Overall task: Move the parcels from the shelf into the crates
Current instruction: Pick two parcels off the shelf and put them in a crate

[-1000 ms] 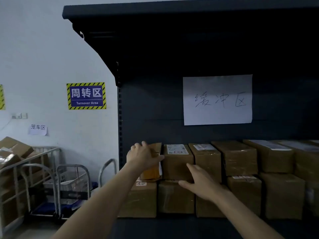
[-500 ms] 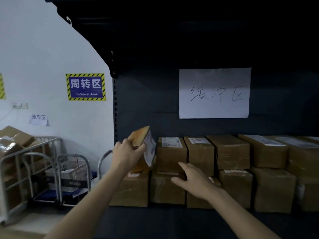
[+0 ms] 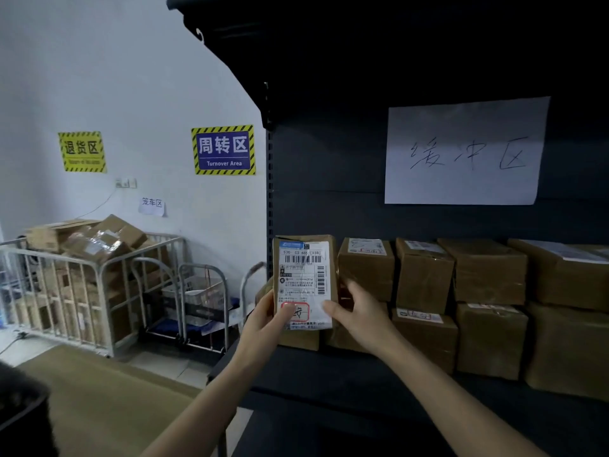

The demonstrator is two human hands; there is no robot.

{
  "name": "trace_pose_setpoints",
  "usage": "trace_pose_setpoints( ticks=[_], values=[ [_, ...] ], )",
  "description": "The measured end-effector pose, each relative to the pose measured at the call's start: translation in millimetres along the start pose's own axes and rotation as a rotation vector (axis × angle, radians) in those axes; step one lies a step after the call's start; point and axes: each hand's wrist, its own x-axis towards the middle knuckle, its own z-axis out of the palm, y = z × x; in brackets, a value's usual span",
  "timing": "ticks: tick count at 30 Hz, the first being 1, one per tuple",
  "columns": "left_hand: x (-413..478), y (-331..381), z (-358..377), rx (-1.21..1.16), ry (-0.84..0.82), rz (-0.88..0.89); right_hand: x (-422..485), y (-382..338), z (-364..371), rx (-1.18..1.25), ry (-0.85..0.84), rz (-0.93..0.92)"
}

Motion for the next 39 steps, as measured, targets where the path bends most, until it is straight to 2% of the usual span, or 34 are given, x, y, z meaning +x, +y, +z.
trace_pose_setpoints(
  ticks=[7, 14, 25, 29, 32, 36, 39],
  values=[
    [-7.7, -1.4, -16.9, 0.18, -0.013, -0.011, -10.2, 9.0, 12.8, 0.007, 0.025, -0.044],
    [-28.5, -37.9, -34.4, 0.427, -0.038, -0.109, -33.9, 54.6, 54.5, -0.021, 0.02, 0.042],
    [-24.5, -61.4, -25.1, 0.638, -0.041, -0.166, -29.8, 75.8, 68.3, -0.211, 0.028, 0.06],
    [-23.9, -40.9, -30.6, 0.792, -0.029, -0.073, -30.7, 77.2, 48.8, -0.342, -0.03, 0.075],
    [-18.9, -16.8, -32.8, 1.006, -0.037, 0.037, -28.6, 74.2, 28.0, -0.463, -0.054, 0.057],
    [-4.7, 11.9, -32.3, 1.309, -0.138, 0.183, -24.7, 61.7, -2.1, -0.655, -0.045, -0.011],
    [6.4, 28.5, -29.8, 1.386, -0.154, 0.268, -22.0, 53.9, -22.7, -0.765, -0.013, -0.033]
  ],
)
